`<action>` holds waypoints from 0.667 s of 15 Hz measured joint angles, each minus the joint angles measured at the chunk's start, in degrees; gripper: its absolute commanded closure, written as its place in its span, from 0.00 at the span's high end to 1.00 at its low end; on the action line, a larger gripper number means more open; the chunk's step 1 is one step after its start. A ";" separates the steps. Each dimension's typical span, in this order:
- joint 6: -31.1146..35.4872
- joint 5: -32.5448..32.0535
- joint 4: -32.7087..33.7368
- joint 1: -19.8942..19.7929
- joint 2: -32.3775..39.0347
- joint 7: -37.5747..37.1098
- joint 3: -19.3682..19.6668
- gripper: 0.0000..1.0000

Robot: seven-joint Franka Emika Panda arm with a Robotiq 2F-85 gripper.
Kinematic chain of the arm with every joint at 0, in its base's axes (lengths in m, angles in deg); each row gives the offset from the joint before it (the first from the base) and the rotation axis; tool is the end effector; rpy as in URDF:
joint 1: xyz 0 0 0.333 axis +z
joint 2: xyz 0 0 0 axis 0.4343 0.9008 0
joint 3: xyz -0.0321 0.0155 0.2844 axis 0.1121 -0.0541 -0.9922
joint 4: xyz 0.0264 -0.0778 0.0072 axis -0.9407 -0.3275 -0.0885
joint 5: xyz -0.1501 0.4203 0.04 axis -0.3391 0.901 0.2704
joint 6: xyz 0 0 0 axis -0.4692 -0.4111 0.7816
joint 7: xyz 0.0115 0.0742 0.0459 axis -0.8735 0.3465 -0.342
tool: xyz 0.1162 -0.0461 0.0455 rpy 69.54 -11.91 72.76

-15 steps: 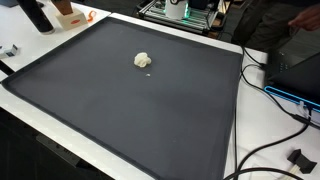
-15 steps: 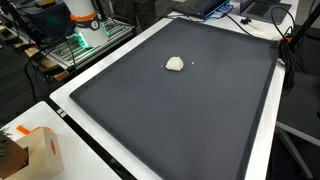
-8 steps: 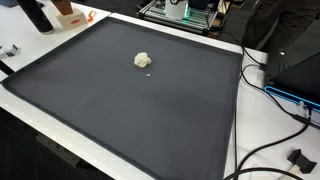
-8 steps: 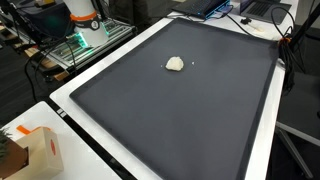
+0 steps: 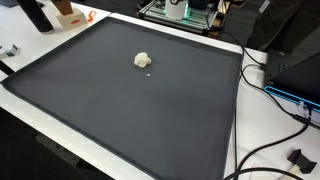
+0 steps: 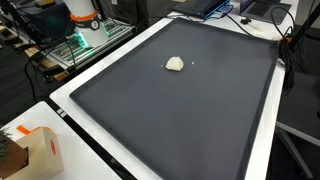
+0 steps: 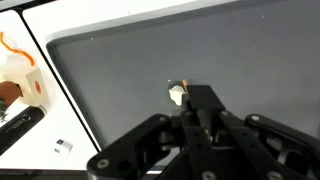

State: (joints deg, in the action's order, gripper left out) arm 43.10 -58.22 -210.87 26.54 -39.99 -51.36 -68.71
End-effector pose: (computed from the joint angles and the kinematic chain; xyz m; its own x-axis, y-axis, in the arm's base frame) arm 0.3706 0.1679 0.4904 0.9585 -0.1930 0.2097 -0.2334 -0.9538 0.1892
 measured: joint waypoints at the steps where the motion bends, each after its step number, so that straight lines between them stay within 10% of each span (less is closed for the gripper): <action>1: 0.00 0.00 0.00 0.00 0.00 0.00 0.00 0.13; 10: 4.07 0.95 1.08 -1.86 4.57 -0.93 3.78 0.03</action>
State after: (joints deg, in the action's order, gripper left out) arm 47.17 -57.27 -209.79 24.69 -35.42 -52.29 -64.93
